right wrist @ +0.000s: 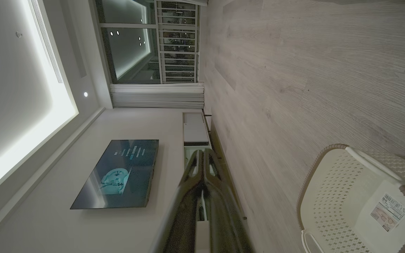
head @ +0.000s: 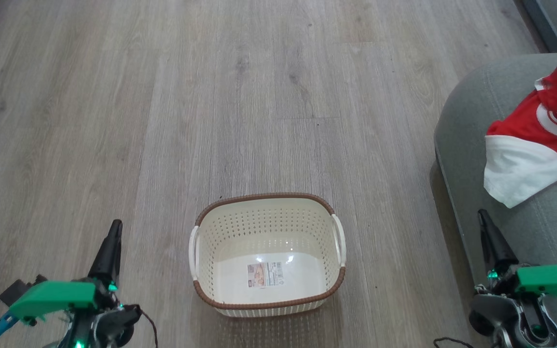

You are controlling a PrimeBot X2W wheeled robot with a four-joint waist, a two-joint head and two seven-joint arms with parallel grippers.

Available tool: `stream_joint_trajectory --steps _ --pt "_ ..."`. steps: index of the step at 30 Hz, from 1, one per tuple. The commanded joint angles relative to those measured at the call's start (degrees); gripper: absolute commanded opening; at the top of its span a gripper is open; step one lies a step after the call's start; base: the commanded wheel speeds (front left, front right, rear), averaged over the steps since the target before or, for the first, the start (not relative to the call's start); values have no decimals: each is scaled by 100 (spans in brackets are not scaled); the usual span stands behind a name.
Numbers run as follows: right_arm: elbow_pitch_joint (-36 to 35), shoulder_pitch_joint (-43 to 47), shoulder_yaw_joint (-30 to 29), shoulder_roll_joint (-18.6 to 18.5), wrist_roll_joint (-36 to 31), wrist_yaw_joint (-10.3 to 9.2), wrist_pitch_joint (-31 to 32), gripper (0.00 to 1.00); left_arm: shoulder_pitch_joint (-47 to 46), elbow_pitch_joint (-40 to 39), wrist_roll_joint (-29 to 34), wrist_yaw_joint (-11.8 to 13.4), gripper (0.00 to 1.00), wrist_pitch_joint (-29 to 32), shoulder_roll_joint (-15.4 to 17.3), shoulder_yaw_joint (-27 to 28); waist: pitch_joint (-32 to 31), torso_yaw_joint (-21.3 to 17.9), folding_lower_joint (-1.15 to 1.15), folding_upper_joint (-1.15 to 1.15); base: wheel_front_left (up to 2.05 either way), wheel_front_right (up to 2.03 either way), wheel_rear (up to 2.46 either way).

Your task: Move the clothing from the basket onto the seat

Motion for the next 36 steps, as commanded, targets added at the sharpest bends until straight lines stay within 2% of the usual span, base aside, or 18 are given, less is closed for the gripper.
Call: stream_joint_trajectory --steps 1,36 --pt "-223 -322 101 -22 33 -1 33 0 -268 -200 -38 -54 0 43 44 198 0 0 0 0 0 0 0" --pt "-223 -322 101 -22 34 -1 33 0 -267 -201 -38 -54 0 43 44 198 0 0 0 0 0 0 0"
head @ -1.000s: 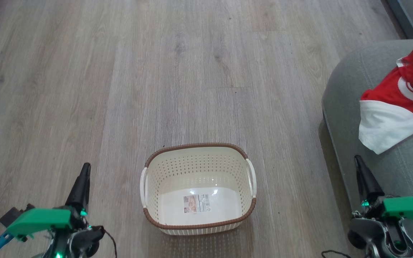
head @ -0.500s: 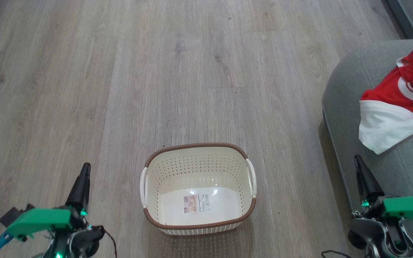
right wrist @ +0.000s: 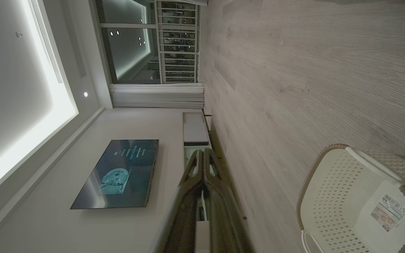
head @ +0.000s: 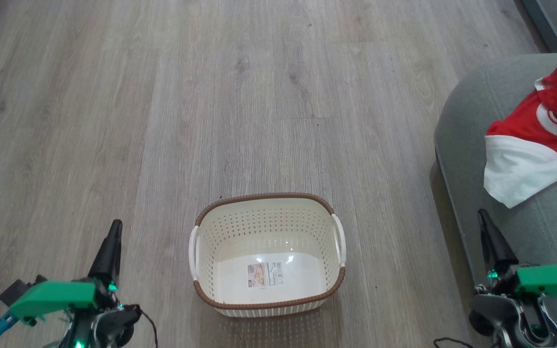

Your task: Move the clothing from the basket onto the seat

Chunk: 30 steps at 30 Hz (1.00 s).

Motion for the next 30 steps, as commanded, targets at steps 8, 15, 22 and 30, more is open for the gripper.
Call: stream_joint_trajectory --steps 8,15,22,30 --pt "-223 -322 101 -22 34 -1 33 0 -267 -201 -38 -54 0 43 44 196 0 0 0 0 0 0 0" --pt "-223 -322 101 -22 34 -1 33 0 -267 -201 -38 -54 0 43 44 196 0 0 0 0 0 0 0" --pt "-223 -322 102 -22 34 -1 33 0 -267 -201 -38 -54 0 43 44 196 0 0 0 0 0 0 0" --pt "-223 -322 102 -22 34 -1 33 0 -267 -201 -38 -54 0 43 44 196 0 0 0 0 0 0 0"
